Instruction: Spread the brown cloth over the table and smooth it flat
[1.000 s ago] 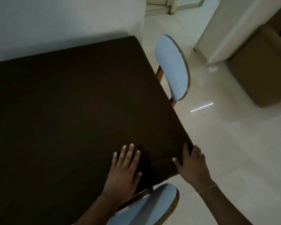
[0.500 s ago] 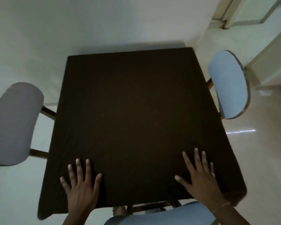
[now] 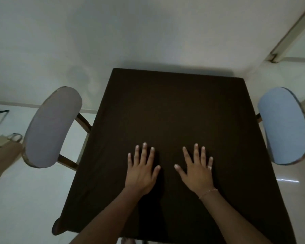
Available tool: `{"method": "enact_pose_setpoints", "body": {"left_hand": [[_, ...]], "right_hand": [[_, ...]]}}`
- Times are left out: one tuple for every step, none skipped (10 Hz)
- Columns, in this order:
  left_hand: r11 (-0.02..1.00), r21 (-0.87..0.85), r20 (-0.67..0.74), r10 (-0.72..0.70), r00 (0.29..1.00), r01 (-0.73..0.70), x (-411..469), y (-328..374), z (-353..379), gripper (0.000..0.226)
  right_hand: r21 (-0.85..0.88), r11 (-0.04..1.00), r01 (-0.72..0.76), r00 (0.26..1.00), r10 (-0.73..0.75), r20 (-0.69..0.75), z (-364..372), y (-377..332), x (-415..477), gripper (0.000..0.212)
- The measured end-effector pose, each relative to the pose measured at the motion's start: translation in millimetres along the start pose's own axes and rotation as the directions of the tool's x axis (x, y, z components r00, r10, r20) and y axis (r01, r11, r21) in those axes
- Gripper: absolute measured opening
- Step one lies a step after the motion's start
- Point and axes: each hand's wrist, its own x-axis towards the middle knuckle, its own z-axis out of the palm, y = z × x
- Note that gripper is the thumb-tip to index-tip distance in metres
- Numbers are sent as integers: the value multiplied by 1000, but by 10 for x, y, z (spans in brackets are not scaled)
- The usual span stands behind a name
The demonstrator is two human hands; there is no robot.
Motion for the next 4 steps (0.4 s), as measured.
{"method": "enact_pose_setpoints", "body": {"left_hand": [[999, 30, 65, -15, 998, 13, 165, 174, 8, 79], [997, 34, 102, 61, 993, -65, 158, 263, -33, 80], [989, 104, 199, 86, 976, -109, 163, 281, -139, 76], [979, 104, 48, 172, 984, -176, 338, 461, -544, 74]], "right_hand": [[24, 998, -52, 996, 50, 71, 15, -66, 90, 83], [51, 996, -68, 991, 62, 117, -44, 22, 53, 91], [52, 998, -28, 967, 14, 253, -154, 178, -18, 88], [86, 996, -4, 997, -3, 75, -482, 233, 42, 83]]}}
